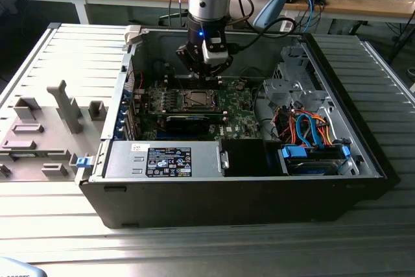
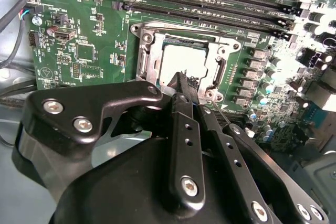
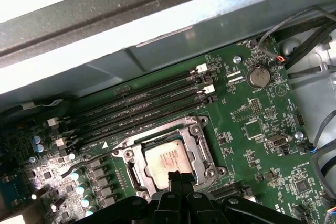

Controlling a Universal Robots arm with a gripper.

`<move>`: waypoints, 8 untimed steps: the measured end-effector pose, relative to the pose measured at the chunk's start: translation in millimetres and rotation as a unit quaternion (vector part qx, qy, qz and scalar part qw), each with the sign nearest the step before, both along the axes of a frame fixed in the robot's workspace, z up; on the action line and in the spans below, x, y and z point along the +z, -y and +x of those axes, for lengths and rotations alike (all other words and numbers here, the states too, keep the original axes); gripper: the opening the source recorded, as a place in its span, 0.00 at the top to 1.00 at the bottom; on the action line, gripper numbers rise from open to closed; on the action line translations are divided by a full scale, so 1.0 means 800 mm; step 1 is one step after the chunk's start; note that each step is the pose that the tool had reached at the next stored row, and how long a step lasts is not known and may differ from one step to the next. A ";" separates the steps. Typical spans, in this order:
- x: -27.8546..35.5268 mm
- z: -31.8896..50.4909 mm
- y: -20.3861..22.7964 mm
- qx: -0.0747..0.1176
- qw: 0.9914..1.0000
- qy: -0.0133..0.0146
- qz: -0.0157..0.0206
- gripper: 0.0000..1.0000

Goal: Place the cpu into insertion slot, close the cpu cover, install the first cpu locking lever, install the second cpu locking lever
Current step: 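Install the first cpu locking lever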

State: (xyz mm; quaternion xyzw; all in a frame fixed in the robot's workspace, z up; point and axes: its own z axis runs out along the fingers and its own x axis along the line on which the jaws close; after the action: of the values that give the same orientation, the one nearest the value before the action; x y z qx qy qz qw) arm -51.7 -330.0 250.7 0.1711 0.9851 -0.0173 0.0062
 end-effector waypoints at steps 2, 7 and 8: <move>0.0000 0.000 0.0000 0.001 1.000 0.000 0.000 0.89; 0.0000 0.000 0.0000 0.003 1.000 0.000 0.000 0.89; 0.0000 0.000 0.0000 0.004 1.000 0.000 0.000 0.89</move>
State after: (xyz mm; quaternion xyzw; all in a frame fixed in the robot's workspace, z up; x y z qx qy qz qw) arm -51.7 -330.0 250.7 0.1676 0.9857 -0.0173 0.0062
